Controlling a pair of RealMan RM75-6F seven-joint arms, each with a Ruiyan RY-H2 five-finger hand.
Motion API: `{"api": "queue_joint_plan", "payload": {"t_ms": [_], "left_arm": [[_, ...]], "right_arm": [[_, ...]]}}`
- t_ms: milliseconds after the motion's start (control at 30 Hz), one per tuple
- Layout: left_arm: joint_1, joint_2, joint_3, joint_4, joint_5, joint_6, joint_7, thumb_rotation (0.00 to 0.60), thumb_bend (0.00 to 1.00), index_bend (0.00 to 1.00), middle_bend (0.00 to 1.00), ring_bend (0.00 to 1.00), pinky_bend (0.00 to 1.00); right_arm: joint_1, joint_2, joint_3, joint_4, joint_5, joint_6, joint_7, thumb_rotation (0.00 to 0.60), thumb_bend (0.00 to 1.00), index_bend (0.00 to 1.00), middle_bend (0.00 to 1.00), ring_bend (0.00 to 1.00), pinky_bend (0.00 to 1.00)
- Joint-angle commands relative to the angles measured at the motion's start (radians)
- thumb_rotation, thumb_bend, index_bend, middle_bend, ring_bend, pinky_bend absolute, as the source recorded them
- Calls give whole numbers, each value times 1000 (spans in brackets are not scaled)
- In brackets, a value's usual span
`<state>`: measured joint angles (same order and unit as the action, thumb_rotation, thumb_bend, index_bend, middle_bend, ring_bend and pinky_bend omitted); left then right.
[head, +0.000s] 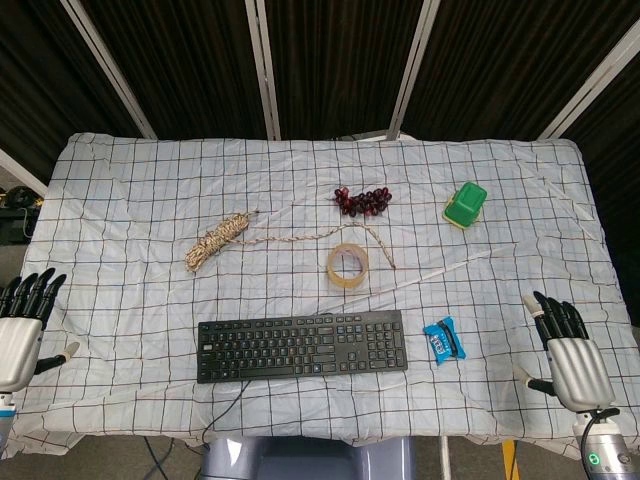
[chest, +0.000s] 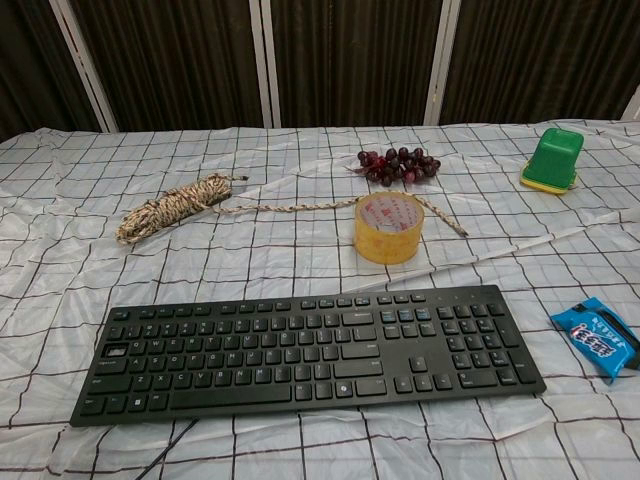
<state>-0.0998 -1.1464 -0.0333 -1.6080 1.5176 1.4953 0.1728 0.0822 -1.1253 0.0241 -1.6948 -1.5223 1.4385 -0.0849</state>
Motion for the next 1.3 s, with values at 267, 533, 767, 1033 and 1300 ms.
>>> {"api": "queue_joint_plan", "payload": {"t_ms": [267, 533, 767, 1033, 1300], "left_arm": [[2, 1, 2, 0, 3, 3, 0, 600, 107, 0, 0, 0, 0], [-1, 1, 3, -1, 3, -4, 1, 600, 108, 0, 0, 0, 0], [-1, 1, 3, -2, 4, -2, 1, 600, 109, 0, 0, 0, 0], [3, 0, 2, -4, 4, 5, 11, 600, 108, 0, 0, 0, 0], [3, -4, -1, -6, -4, 3, 23, 600, 110, 0, 0, 0, 0]], "right_arm": [[-4, -7, 6, 0, -2, 15, -2, 600, 153, 0, 0, 0, 0], [-4, -6, 8, -3, 2, 15, 1, 600, 153, 0, 0, 0, 0], [-2, -5, 6, -3, -6, 13, -6, 600, 152, 0, 0, 0, 0], [25, 4, 0, -48, -37, -20, 6, 600, 154, 2, 134, 87, 167], [119, 25, 27, -179, 20, -174, -45, 600, 163, 72, 721, 662, 628]]}}
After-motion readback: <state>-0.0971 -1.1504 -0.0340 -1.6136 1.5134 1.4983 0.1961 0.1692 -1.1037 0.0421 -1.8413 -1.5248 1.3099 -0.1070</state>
